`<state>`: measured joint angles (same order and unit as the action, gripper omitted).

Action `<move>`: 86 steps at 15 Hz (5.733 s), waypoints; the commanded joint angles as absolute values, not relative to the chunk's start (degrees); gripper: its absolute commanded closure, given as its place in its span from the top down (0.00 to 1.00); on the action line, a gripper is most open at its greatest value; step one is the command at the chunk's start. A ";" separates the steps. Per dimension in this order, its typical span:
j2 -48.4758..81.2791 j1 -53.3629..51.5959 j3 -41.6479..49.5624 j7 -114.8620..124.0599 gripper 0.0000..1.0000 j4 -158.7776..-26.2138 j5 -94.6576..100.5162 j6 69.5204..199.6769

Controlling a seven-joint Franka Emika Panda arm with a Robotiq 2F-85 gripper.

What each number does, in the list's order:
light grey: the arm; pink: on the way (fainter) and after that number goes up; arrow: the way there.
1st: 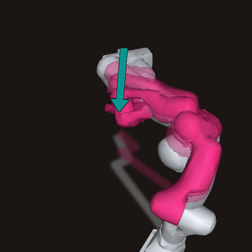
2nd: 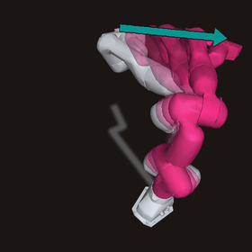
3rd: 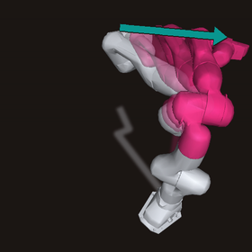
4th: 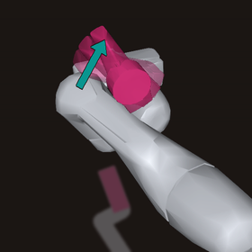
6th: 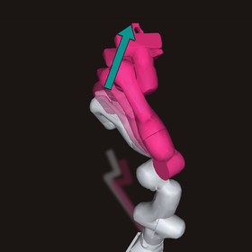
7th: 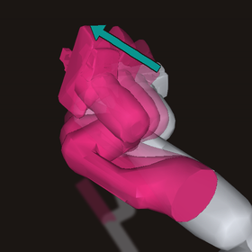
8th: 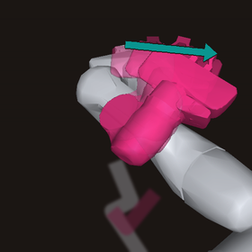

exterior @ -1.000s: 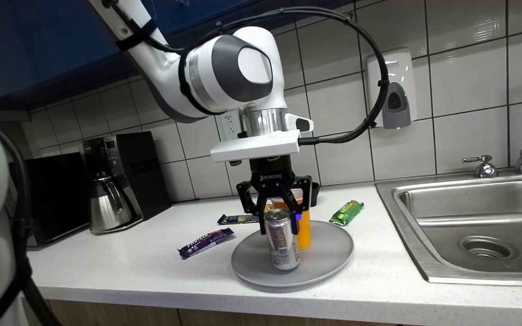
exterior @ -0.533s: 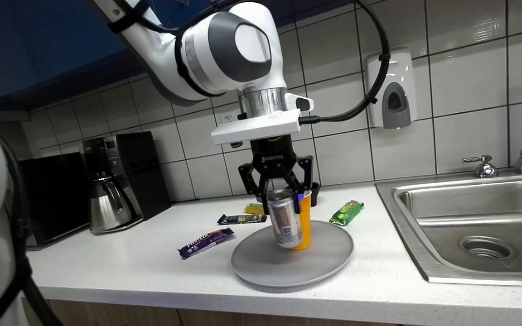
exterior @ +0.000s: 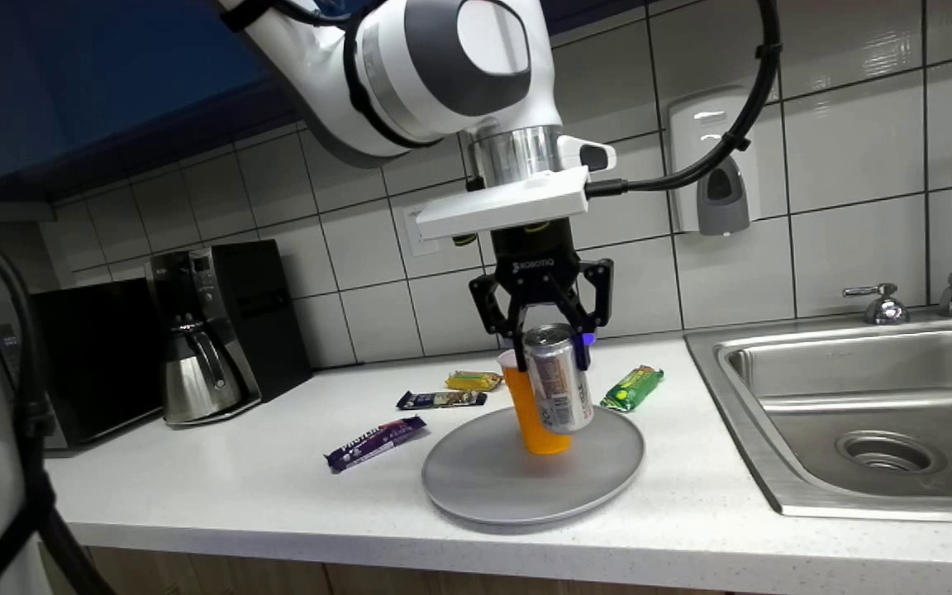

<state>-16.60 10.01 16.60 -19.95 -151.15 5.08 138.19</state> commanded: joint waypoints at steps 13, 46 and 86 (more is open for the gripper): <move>-9.51 16.68 23.63 -24.31 0.38 -144.87 4.70 137.78; -3.30 18.00 22.43 -22.26 1.00 -138.09 5.40 134.65; -2.30 4.81 7.80 -22.51 1.00 -140.05 -2.35 134.06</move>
